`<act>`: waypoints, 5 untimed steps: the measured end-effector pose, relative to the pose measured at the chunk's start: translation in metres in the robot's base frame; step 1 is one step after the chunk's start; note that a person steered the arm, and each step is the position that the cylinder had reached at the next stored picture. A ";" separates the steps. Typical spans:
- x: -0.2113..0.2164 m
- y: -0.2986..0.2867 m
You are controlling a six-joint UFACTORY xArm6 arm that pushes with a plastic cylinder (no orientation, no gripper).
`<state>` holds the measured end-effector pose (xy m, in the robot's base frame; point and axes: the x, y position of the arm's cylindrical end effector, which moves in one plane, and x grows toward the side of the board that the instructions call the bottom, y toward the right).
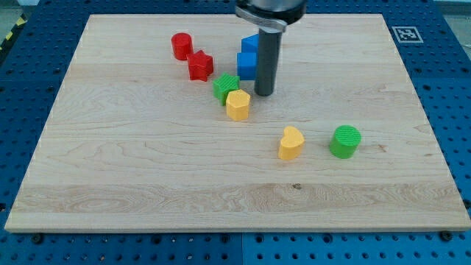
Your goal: Slide the yellow hexagon towards the yellow heart
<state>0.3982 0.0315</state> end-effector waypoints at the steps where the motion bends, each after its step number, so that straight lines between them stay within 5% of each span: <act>1: 0.000 -0.037; 5: 0.006 -0.030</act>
<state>0.4044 0.0017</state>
